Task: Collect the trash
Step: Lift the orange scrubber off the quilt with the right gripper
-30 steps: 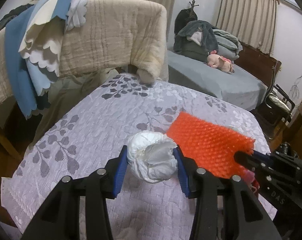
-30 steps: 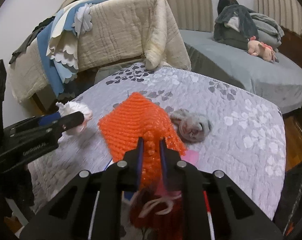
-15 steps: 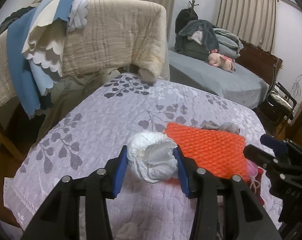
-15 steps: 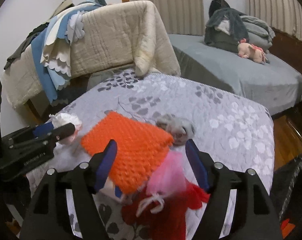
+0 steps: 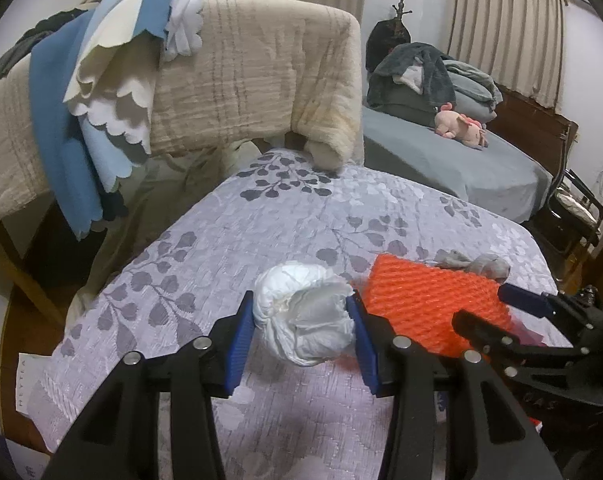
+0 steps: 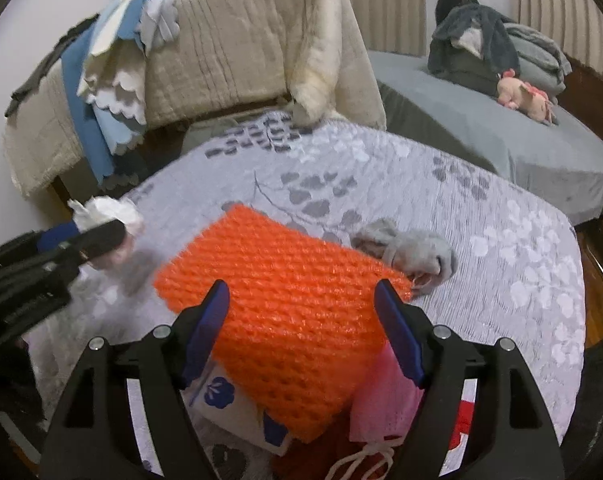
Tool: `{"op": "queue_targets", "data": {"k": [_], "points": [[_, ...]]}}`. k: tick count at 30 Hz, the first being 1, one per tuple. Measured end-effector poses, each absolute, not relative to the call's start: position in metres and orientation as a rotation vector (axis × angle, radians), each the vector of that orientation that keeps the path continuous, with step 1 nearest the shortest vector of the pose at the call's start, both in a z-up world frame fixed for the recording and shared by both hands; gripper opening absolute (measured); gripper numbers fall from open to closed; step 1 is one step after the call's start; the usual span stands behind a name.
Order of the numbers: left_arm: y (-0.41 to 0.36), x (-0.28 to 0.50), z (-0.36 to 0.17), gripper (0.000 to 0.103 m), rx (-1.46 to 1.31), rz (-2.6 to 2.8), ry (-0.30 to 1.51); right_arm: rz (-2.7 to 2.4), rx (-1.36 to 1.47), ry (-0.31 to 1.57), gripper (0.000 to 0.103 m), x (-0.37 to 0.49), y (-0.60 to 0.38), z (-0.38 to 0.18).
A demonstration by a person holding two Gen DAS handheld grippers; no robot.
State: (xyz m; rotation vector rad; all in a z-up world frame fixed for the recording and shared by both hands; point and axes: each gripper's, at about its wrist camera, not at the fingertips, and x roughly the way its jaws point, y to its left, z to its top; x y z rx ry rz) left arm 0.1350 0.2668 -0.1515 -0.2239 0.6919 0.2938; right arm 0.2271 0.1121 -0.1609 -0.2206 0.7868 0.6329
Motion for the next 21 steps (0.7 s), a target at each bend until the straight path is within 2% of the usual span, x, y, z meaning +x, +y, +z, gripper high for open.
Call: {"op": "queue_targets", "data": {"k": [3, 5, 13, 15, 21], "points": [[0.269, 0.136, -0.156, 0.045, -0.224, 0.296, 0.701, 0.635, -0.212, 0.792, 0.072, 0.228, 0.112, -0.165], [0.271, 0.136, -0.159, 0.045, -0.225, 0.296, 0.707, 0.643, -0.207, 0.796, 0.067, 0.229, 0.113, -0.165], [0.274, 0.135, -0.161, 0.045, -0.234, 0.298, 0.713, 0.647, -0.168, 0.809, 0.037, 0.235, 0.104, -0.161], [0.273, 0.135, -0.161, 0.045, -0.233, 0.294, 0.712, 0.651, -0.159, 0.803, 0.033, 0.237, 0.099, -0.157], [0.262, 0.135, -0.151, 0.045, -0.224, 0.276, 0.699, 0.645, -0.112, 0.738, 0.032, 0.236, 0.082, -0.13]]}}
